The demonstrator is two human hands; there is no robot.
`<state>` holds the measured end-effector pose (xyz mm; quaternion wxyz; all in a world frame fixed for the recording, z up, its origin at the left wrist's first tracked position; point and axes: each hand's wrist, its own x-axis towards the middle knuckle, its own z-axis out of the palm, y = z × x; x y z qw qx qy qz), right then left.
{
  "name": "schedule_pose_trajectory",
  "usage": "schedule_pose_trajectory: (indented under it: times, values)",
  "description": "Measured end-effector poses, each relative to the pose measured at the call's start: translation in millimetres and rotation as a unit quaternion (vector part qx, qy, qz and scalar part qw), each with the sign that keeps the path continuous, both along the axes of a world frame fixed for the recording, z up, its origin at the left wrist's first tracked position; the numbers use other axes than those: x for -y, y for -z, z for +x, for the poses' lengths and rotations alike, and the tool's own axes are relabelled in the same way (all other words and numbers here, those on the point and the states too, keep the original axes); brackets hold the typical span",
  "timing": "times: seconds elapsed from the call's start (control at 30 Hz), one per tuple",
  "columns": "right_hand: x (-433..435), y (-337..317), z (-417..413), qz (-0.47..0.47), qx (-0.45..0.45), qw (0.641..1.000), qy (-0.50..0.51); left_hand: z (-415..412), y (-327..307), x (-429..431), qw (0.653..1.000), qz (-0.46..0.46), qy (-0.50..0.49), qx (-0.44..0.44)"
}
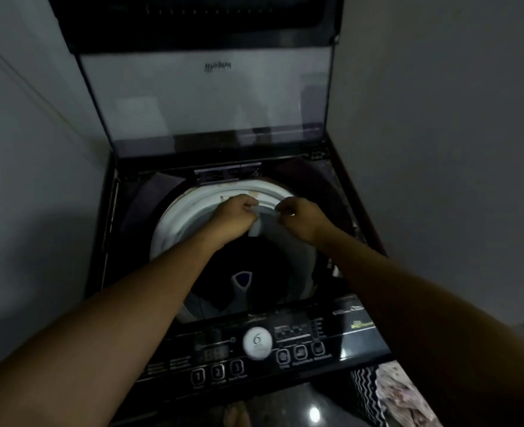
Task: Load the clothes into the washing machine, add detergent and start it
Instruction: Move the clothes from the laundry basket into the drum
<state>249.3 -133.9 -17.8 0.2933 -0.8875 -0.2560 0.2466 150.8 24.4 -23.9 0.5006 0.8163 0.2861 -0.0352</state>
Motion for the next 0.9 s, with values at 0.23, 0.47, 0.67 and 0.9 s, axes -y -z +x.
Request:
schedule_pose_trajectory:
  times: [0.23, 0.47, 0.67, 0.9]
  values:
    - [115, -80, 7, 0.126, 0.053, 0.989, 0.058, 19, -79, 106, 0.993, -0.006, 0.039, 0.11]
    - [306, -80, 11, 0.106, 0.054, 0.978, 0.174, 53, -86, 286, 0.979, -0.053, 0.148, 0.131]
    - [447, -8, -6, 0.072, 0.007, 0.96, 0.271, 63, -22, 420, 0.969, -0.076, 0.219, 0.084]
    - [542, 123, -44, 0.04, -0.084, 0.932, 0.35, 48, 110, 501, 0.966, -0.086, 0.242, -0.025]
